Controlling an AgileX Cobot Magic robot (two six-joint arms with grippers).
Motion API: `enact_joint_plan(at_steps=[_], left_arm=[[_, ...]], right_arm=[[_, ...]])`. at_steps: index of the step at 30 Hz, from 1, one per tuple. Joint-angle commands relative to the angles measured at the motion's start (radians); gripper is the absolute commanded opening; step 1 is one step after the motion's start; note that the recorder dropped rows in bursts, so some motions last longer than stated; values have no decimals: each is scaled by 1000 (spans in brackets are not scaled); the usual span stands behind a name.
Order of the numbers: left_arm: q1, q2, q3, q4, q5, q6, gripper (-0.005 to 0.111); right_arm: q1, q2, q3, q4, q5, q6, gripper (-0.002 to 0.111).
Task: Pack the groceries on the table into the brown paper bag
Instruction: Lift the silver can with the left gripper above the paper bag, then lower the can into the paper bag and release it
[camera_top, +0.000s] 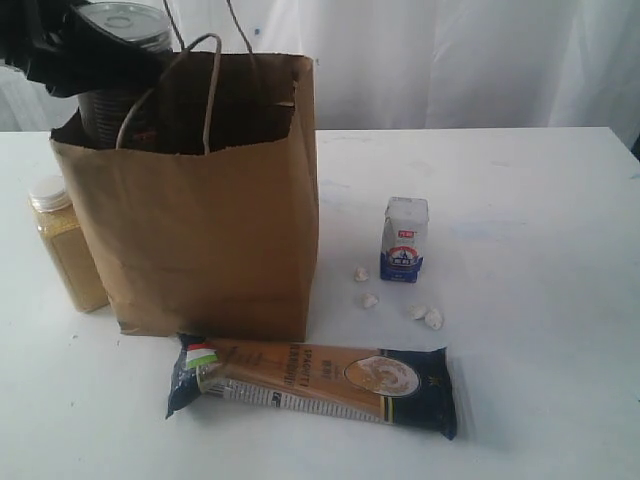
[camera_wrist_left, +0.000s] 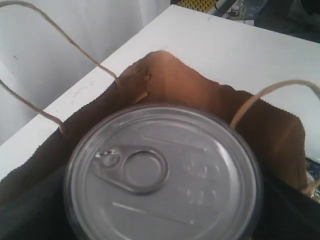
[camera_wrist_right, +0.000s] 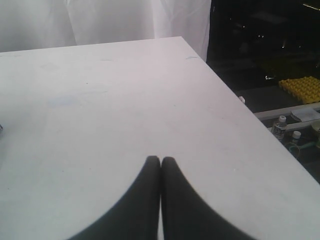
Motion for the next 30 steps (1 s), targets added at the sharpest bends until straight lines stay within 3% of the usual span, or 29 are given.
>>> enact_joint_plan(at_steps=[1,7,16,20,30], left_arm=[[0,-12,-14,-16,-10,-3,0],[0,-11,-14,-16,-57,1,3],[0,-6,53,-41,-122,-6,54],[0,-6,96,-158,-136,-4,67],[0,-6,104,-174,-136,-2,68]], right_arm=[[-5,-3,0,-4,-3,1,0],[-5,-3,0,-4,-3,1,0],[-5,-3,0,-4,-3,1,0],[-5,-3,0,-4,-3,1,0],[-5,-3,0,-4,-3,1,0]])
